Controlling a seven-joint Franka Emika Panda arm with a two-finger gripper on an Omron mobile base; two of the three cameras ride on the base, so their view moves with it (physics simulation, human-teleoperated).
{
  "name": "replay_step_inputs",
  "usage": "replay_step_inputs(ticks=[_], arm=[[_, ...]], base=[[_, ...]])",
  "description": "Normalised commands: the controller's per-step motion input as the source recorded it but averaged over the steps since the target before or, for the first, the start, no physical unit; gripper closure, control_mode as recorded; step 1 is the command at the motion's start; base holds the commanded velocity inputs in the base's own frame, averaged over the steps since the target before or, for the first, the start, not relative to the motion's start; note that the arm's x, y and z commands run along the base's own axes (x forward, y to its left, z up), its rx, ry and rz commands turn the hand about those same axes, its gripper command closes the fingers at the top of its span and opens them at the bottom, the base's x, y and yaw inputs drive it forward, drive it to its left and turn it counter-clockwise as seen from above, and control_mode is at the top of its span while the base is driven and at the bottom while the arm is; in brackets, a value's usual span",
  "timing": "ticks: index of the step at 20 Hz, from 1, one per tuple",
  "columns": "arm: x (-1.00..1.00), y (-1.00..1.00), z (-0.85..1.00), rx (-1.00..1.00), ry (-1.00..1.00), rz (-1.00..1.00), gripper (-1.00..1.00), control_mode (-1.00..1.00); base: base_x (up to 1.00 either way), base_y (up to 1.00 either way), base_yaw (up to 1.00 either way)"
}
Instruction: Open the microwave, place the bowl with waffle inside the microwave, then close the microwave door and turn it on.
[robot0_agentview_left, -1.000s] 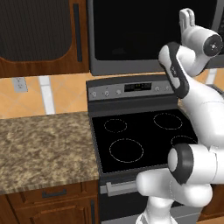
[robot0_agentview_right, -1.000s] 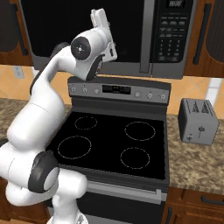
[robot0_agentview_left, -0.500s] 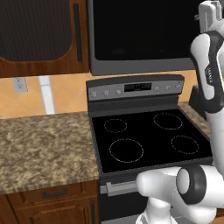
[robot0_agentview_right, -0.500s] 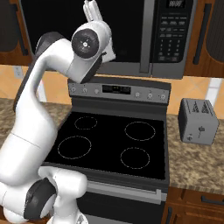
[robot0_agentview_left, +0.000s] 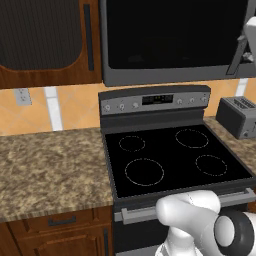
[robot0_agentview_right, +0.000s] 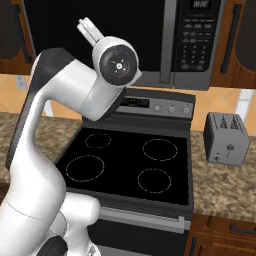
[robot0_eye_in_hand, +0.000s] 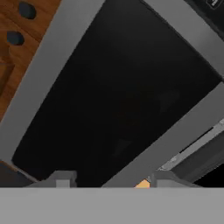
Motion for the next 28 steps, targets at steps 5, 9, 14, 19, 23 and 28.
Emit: replay_step_inputs(ticks=[5,9,14,19,23,28], arm=[[-0.9,0.25,-0.11,-0.51,-0.03,0.13,1.0,-1.0],[-0.63,0.21,-0.37,-0.6,-0.19,0.07,1.0,-1.0],[-0.32,0.0,-0.53,-0.44,-0.4,0.11,1.0,-1.0],[0.12,0.0,-0.55,-0.29,-0.23,0.12,1.0,-1.0],[0.21,-0.05,-0.29,-0.12,-0.14,0.03,1.0,-1.0],[0.01,-0.02,-0.01,-0.01,-0.04,-0.03,1.0,-1.0]], base=[[0.0,0.0,0.0],[0.0,0.0,0.0],[0.0,0.0,0.0],[0.0,0.0,0.0],[0.0,0.0,0.0],[0.0,0.0,0.0]])
